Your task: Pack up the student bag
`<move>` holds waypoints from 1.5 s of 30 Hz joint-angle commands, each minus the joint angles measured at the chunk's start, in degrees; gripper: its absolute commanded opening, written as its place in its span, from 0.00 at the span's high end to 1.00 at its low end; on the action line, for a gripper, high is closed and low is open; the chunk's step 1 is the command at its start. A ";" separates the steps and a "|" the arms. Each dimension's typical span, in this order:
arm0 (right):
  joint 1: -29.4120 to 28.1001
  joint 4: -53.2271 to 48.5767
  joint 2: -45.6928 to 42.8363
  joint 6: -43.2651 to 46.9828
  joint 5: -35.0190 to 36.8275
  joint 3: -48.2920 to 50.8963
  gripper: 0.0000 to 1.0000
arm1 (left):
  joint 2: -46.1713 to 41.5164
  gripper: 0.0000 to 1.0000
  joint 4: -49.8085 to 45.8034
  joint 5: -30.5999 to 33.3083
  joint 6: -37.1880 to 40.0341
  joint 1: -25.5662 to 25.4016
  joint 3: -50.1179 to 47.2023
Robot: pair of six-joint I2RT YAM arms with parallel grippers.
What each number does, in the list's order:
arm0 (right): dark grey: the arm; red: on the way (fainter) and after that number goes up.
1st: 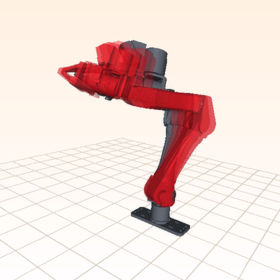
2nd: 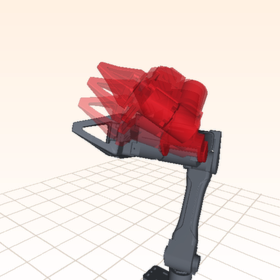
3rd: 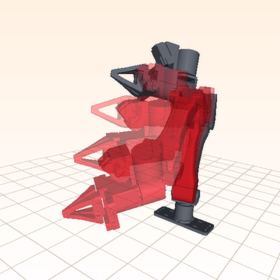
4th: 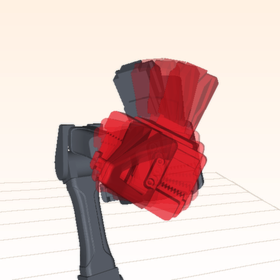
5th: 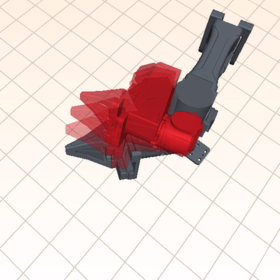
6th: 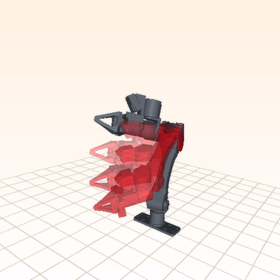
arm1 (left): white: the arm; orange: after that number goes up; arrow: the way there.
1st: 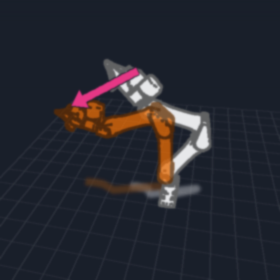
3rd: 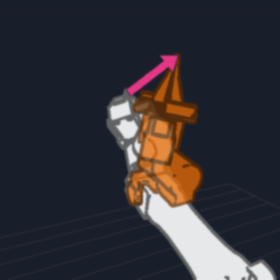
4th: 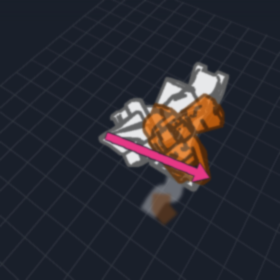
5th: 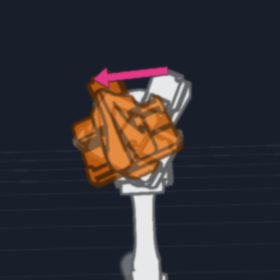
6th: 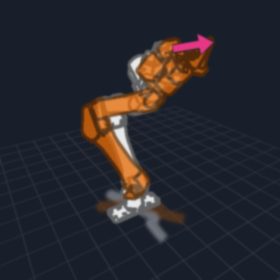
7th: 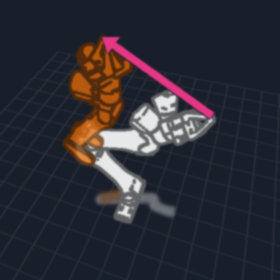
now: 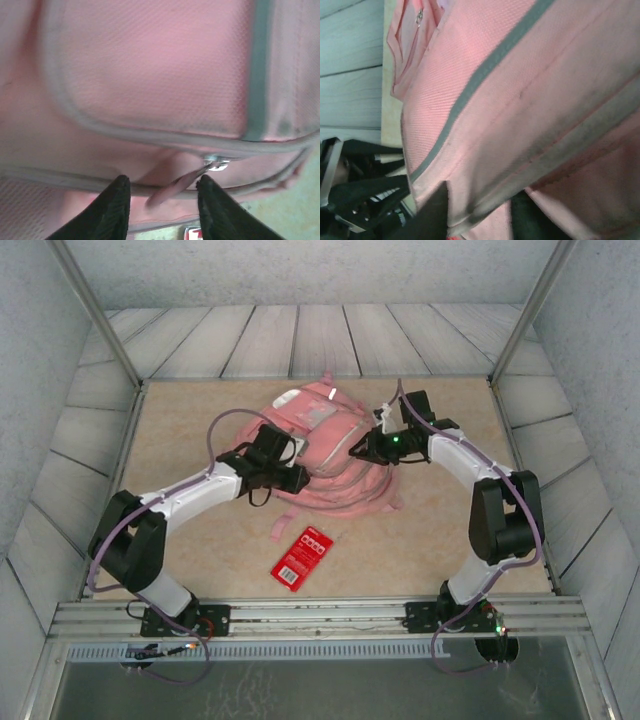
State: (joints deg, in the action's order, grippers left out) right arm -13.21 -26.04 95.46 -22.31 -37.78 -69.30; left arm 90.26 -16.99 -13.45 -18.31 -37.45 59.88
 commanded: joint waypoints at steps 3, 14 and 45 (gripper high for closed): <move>-0.56 -5.26 -6.65 6.68 0.53 3.84 0.45 | -7.76 0.31 -4.17 2.43 1.05 1.00 -6.28; -12.87 -12.57 -16.12 4.07 5.98 14.71 0.39 | -14.38 0.30 -9.00 -10.42 -2.88 1.07 -14.11; -27.55 19.14 -4.84 -15.89 -1.92 32.38 0.35 | -12.84 0.59 8.88 -15.53 -18.25 -4.26 -32.73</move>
State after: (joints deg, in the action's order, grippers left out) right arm -40.29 -9.69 89.19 -35.77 -39.86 -37.26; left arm 76.90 -8.56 -30.02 -35.35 -40.97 27.99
